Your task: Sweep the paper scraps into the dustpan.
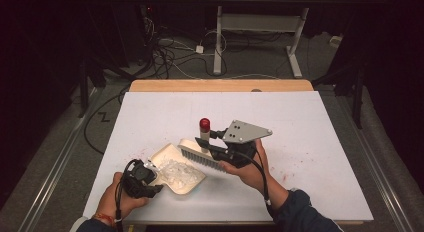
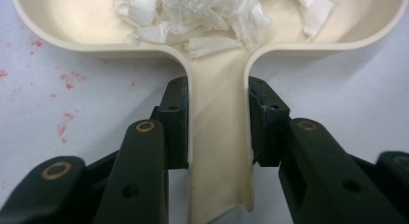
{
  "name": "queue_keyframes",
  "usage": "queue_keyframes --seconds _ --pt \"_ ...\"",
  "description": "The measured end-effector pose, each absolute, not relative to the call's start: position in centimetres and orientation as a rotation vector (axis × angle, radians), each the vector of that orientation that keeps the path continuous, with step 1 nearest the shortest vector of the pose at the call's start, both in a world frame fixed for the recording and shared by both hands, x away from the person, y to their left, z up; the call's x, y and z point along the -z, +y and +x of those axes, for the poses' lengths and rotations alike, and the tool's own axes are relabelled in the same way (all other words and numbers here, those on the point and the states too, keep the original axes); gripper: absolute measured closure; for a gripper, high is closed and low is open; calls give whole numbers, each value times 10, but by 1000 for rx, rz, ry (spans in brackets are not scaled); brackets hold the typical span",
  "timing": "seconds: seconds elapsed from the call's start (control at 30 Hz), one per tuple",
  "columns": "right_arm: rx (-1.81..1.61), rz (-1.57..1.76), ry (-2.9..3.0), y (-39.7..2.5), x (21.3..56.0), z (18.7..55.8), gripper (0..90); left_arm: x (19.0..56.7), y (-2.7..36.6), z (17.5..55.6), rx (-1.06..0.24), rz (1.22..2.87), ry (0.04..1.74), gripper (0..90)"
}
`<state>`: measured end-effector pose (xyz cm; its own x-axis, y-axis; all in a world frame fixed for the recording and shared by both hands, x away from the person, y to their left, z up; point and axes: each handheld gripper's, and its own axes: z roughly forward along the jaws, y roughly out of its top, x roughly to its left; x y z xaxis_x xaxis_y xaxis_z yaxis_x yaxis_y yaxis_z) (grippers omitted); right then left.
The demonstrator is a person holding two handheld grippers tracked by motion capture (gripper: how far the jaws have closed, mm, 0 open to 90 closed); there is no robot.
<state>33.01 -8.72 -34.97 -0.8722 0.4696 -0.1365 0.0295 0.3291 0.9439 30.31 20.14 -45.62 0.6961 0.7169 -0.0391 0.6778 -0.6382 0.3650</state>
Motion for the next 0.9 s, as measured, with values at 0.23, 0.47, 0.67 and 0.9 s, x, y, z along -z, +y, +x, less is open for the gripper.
queue_keyframes --seconds 0.23,0.47,0.67,0.9 --pt "-1522 465 2229 -105 351 327 705 456 202 303 -153 2550 1092 634" --pt "-1471 509 2214 -145 344 316 705 456 201 302 -166 2560 1078 634" --pt "-1422 551 2218 -179 346 306 704 455 198 301 -195 2584 1064 635" --pt "-1345 588 2232 -209 351 293 705 455 198 301 -188 2581 1065 635"
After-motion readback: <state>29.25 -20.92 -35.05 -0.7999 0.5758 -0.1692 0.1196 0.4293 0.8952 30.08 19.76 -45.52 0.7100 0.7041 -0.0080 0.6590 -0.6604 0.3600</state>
